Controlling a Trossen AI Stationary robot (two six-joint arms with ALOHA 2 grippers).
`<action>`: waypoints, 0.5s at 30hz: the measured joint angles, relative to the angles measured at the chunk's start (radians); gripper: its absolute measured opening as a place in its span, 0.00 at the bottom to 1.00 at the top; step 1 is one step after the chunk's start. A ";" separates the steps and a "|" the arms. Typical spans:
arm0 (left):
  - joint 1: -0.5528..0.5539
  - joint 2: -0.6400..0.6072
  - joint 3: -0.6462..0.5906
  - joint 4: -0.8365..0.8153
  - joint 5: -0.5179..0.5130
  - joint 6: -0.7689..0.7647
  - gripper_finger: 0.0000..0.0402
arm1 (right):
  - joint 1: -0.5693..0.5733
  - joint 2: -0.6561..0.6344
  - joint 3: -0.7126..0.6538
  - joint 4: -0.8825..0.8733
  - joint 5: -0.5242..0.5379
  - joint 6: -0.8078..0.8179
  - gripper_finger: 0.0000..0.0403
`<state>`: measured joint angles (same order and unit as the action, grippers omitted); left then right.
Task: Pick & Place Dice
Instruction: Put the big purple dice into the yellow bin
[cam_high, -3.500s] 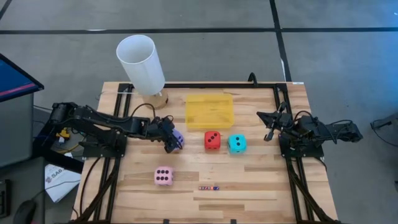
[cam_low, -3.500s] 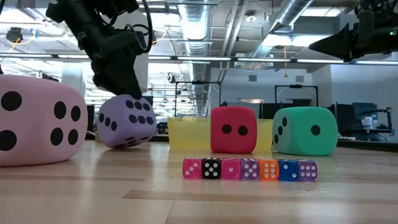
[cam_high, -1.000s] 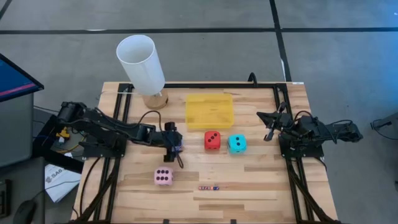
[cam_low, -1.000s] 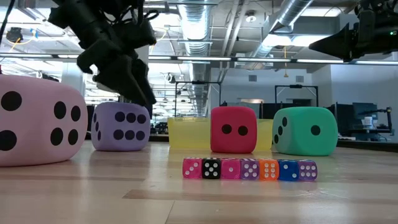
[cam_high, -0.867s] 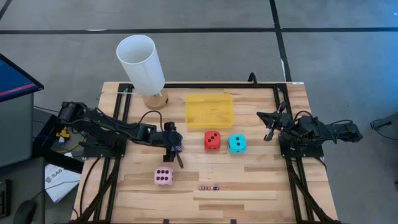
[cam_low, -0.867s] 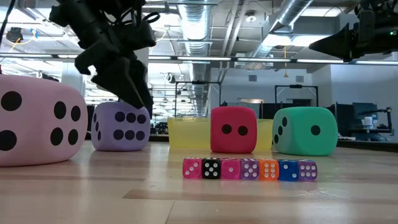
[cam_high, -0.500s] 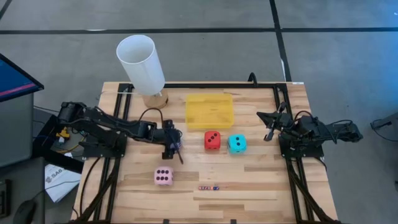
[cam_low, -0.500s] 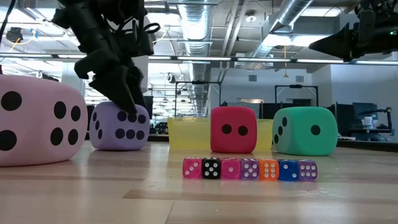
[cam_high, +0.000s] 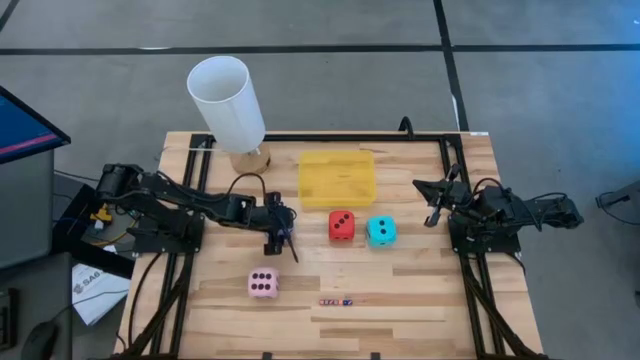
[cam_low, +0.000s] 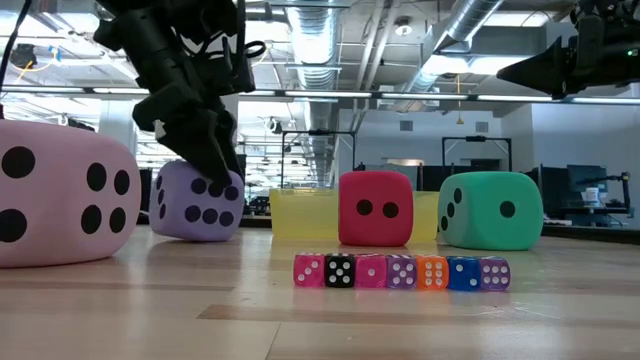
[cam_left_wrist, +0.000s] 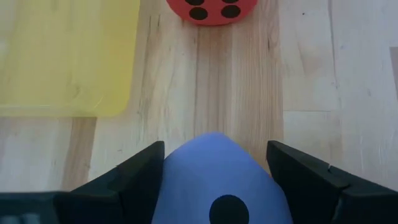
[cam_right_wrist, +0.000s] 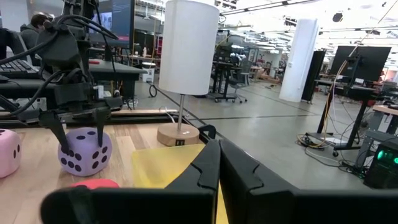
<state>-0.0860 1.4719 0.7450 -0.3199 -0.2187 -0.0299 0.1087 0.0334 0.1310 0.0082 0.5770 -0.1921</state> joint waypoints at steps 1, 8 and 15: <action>0.000 -0.008 -0.002 -0.003 0.001 0.000 0.64 | 0.000 0.000 0.000 0.000 0.000 0.000 0.01; 0.000 -0.021 -0.006 0.023 -0.001 0.000 0.63 | 0.000 0.000 0.000 0.000 0.000 0.000 0.01; 0.000 -0.057 -0.010 0.040 -0.003 0.002 0.63 | 0.000 0.000 0.000 0.000 0.000 0.000 0.01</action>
<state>-0.0860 1.4146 0.7349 -0.2802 -0.2218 -0.0280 0.1085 0.0334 0.1310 0.0082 0.5770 -0.1917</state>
